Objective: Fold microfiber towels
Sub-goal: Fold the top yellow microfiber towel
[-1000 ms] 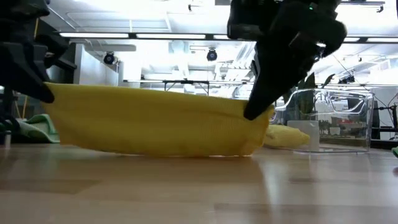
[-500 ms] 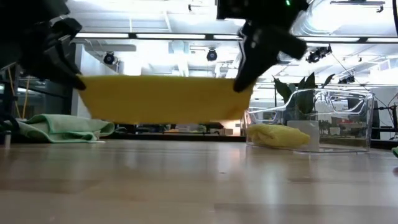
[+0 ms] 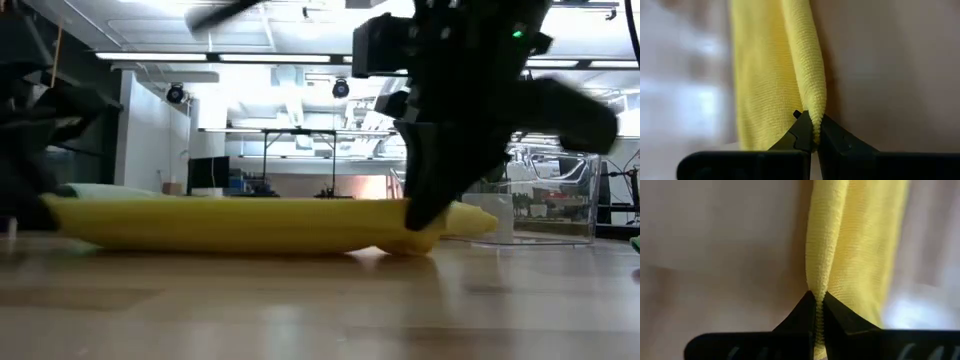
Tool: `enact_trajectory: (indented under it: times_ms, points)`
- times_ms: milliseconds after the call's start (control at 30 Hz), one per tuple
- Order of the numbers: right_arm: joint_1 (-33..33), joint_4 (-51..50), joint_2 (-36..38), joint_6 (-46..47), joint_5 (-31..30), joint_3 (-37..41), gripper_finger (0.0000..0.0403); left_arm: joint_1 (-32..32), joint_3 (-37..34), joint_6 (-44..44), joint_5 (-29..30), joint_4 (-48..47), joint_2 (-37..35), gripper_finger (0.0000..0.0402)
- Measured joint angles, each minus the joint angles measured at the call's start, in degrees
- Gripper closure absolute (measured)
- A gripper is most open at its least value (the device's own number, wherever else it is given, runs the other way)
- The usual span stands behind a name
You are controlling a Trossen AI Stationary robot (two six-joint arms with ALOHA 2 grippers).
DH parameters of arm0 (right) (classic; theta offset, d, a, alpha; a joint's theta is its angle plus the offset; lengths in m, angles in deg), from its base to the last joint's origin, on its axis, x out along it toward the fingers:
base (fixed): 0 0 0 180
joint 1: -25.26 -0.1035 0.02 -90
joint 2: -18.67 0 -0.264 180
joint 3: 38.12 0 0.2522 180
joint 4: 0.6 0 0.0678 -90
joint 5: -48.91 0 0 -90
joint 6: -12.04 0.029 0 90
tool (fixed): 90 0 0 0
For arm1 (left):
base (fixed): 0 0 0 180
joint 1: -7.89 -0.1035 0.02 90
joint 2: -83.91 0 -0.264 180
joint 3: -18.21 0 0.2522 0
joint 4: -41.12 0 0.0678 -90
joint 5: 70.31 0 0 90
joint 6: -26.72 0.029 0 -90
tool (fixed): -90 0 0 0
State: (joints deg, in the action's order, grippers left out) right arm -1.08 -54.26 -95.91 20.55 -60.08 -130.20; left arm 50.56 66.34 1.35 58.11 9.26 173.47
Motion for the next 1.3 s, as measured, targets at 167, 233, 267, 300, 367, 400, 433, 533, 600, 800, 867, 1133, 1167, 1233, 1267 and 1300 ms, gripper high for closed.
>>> enact_trajectory:
  times_ms: [167,233,267,300,367,400,433,533,600,800,867,1133,1167,1233,1267,1300]
  points:
    - [-1.8,2.9,-0.3,4.5,1.5,0.0,0.0398,1.0,1.4,-3.4,-4.3,3.5,3.8,0.0387]
    - [-2.3,3.4,-0.3,5.4,2.8,0.0,0.039,1.2,1.8,-3.4,-4.7,4.4,4.3,0.0381]
    - [-2.4,3.8,-0.3,5.7,3.3,0.0,0.0384,1.2,1.9,-3.5,-4.7,4.4,4.3,0.0377]
    - [-2.4,3.9,-0.3,6.3,4.0,0.0,0.0377,1.1,2.0,-3.5,-4.7,4.4,4.3,0.0374]
    - [-2.4,4.0,-0.3,7.2,6.2,0.0,0.0356,0.8,2.2,-3.4,-5.6,4.1,4.0,0.0367]
    - [-2.4,4.0,-0.3,7.6,7.4,0.0,0.0343,0.7,2.4,-3.5,-6.5,3.7,3.7,0.0363]
    - [-2.3,4.1,-0.3,8.1,8.7,0.0,0.0329,0.6,2.6,-3.5,-7.9,3.3,3.2,0.0358]
    - [-2.3,1.7,-0.3,8.5,10.8,-1.2,0.0284,-0.3,3.2,-3.5,-14.0,2.3,1.7,0.0339]
    - [-2.4,-0.5,-0.3,8.2,11.4,-2.9,0.0254,-0.3,3.2,-3.5,-17.3,2.1,0.3,0.0324]
    - [-1.4,-10.6,-0.1,6.5,14.8,-6.8,0.0201,-0.2,3.2,-3.6,-20.5,-0.7,-5.4,0.0276]
    - [-0.7,-11.1,0.0,4.7,18.4,-6.6,0.0198,-0.2,3.2,-3.5,-20.4,-2.2,-7.9,0.0261]
    - [3.9,-4.0,6.4,9.4,26.6,3.1,0.0196,0.0,2.9,-14.2,-18.0,-10.6,-20.6,0.0217]
    - [4.4,-2.0,7.8,11.4,26.6,4.8,0.0196,0.4,2.3,-17.7,-16.7,-10.4,-22.4,0.0214]
    - [5.1,2.4,10.5,15.6,26.4,8.2,0.0196,1.6,0.2,-26.2,-12.7,-9.4,-26.0,0.0211]
    - [5.4,4.9,11.7,17.7,26.3,9.9,0.0196,2.4,-1.1,-31.0,-10.6,-8.4,-27.2,0.021]
    - [5.7,7.3,13.0,20.2,25.9,11.4,0.0196,3.3,-2.5,-35.7,-8.9,-7.2,-28.3,0.0211]
